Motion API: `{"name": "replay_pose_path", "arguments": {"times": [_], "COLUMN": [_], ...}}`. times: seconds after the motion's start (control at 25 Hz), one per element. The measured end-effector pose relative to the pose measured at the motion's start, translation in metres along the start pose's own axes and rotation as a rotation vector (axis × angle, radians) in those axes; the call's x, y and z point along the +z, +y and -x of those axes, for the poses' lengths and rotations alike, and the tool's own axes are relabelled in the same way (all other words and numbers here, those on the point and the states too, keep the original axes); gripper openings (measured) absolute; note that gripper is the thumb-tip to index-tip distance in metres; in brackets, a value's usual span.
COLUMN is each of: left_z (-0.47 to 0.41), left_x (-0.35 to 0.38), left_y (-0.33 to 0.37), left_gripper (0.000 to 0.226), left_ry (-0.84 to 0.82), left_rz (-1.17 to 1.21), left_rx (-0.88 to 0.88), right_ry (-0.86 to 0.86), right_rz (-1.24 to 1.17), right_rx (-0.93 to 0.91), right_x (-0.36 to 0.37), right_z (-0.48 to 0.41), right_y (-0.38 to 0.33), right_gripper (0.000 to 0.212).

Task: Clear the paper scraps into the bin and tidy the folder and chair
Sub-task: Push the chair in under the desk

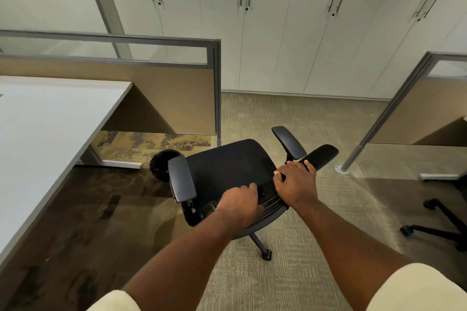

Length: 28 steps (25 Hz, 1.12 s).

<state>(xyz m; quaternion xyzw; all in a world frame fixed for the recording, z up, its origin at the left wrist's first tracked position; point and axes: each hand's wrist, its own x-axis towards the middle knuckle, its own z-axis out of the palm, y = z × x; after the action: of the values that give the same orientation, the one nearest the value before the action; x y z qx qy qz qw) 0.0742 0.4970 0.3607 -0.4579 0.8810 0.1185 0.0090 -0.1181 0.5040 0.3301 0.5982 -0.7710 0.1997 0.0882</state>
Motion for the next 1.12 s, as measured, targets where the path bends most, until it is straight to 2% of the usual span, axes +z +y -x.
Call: {"name": "replay_pose_path", "arguments": {"times": [0.48,0.84,1.12], "left_z": [0.061,0.128,0.177], "left_x": [-0.005,-0.014,-0.026], "left_y": [-0.061,-0.136,-0.209], "left_gripper": [0.037,0.033,0.038], "left_ry": [0.092,0.167,0.167], "left_rz": [0.016,0.023,0.005], "left_rx": [-0.228,-0.428,-0.567], "right_ry": [-0.099,-0.197,-0.258], "right_rz": [-0.102,-0.149,-0.218], "right_rx": [-0.253,-0.485,-0.641], "right_x": [0.019,0.041,0.060], "right_z": [-0.015,-0.016,-0.014], "right_y": [-0.094,-0.212,-0.317], "right_gripper": [0.040,0.039,0.047]}}
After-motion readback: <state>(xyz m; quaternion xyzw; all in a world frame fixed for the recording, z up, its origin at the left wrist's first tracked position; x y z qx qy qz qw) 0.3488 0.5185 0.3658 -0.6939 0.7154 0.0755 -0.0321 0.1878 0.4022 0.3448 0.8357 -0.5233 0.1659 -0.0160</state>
